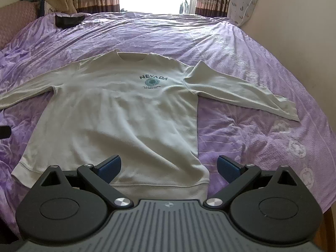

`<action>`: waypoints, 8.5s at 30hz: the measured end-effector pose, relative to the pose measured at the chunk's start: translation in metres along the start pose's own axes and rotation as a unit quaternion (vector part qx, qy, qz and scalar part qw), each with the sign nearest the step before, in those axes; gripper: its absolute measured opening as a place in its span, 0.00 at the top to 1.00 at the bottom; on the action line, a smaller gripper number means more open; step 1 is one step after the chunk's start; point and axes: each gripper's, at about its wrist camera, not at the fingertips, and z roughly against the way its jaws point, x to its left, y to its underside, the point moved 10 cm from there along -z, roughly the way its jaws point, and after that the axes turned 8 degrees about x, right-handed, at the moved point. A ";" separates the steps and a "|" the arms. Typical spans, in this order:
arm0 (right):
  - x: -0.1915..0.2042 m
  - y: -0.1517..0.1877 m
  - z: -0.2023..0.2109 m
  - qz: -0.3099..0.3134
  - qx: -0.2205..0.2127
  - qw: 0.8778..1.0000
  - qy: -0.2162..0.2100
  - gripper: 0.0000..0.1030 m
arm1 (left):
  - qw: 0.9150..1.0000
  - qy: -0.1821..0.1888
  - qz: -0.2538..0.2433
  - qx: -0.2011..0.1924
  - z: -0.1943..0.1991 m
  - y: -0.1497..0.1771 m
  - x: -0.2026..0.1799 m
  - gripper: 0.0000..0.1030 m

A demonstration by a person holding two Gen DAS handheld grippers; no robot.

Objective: Fold small clothes
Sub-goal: 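Move the left gripper to the sleeve cuff and close on it, then lift the held sleeve and lay it across the shirt body, open left gripper, then withdraw the left gripper and move the right gripper toward the other sleeve, then lower the right gripper onto the other sleeve cuff and close on it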

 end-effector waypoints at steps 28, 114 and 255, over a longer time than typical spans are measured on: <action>0.107 -0.124 -0.130 0.100 -0.009 0.994 0.035 0.00 | 0.952 -0.175 0.249 0.035 -0.210 -0.086 0.394 0.28; -0.199 -0.090 -0.226 -0.125 0.063 0.990 0.022 0.00 | 0.981 0.077 -0.168 0.052 -0.362 -0.194 -0.332 0.61; -0.520 -0.045 -0.287 -0.524 -0.030 0.838 -0.148 0.13 | 0.977 -0.204 -0.012 0.064 -0.193 -0.056 0.057 0.51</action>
